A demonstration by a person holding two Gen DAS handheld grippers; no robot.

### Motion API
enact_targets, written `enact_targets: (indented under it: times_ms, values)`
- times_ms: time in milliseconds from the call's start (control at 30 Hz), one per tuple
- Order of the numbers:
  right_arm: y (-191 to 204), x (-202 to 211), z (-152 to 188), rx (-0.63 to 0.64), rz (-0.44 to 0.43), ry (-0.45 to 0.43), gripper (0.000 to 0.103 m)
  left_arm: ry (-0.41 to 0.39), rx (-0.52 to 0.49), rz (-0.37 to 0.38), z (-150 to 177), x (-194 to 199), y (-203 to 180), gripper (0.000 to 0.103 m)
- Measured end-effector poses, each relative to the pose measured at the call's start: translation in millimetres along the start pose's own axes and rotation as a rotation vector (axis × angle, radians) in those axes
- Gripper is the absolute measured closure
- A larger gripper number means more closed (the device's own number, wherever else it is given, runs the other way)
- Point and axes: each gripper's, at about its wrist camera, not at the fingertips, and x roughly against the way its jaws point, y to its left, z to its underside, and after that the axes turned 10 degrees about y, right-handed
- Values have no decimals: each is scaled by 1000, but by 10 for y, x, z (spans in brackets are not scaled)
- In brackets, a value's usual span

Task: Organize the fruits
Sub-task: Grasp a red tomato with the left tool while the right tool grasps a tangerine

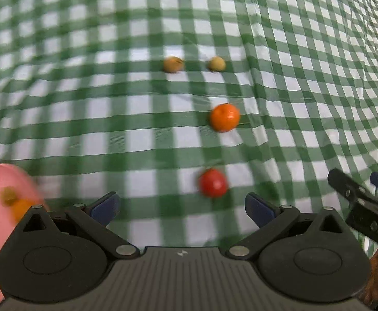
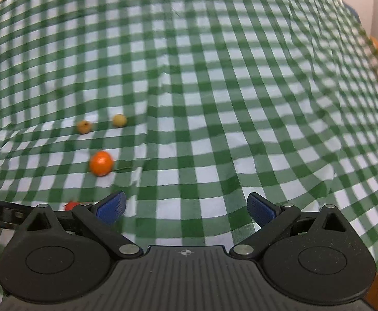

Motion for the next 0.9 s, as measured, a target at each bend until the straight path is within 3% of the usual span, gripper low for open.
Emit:
enact_targets:
  times_ms: [200, 267, 300, 333, 367, 467, 667, 800, 900]
  values:
    - [-69, -294, -89, -1, -30, 11, 4, 54, 66, 63, -176, -411, -74, 19]
    - [-56, -392, -111, 4, -33, 15, 4, 61, 72, 73, -181, -485, -68, 42]
    - [-51, -428, -114, 9, -33, 15, 4, 52, 71, 64, -174, -498, -63, 47]
    - [-34, -441, -130, 14, -33, 13, 4, 33, 66, 59, -188, -476, -45, 67]
    - [-23, -483, -155, 23, -35, 10, 4, 29, 59, 62, -197, -470, -23, 70]
    - [94, -580, -204, 81, -41, -11, 4, 22, 109, 60, -217, -443, 161, 70]
    - [531, -764, -272, 245, -137, -57, 4, 6, 124, -22, -224, -350, 596, 70]
    - [862, -994, -282, 316, -181, -38, 4, 6, 133, -37, -245, -349, 757, 70]
    - [1026, -1138, -295, 336, -163, -23, 5, 5, 130, -35, -269, -346, 806, 70]
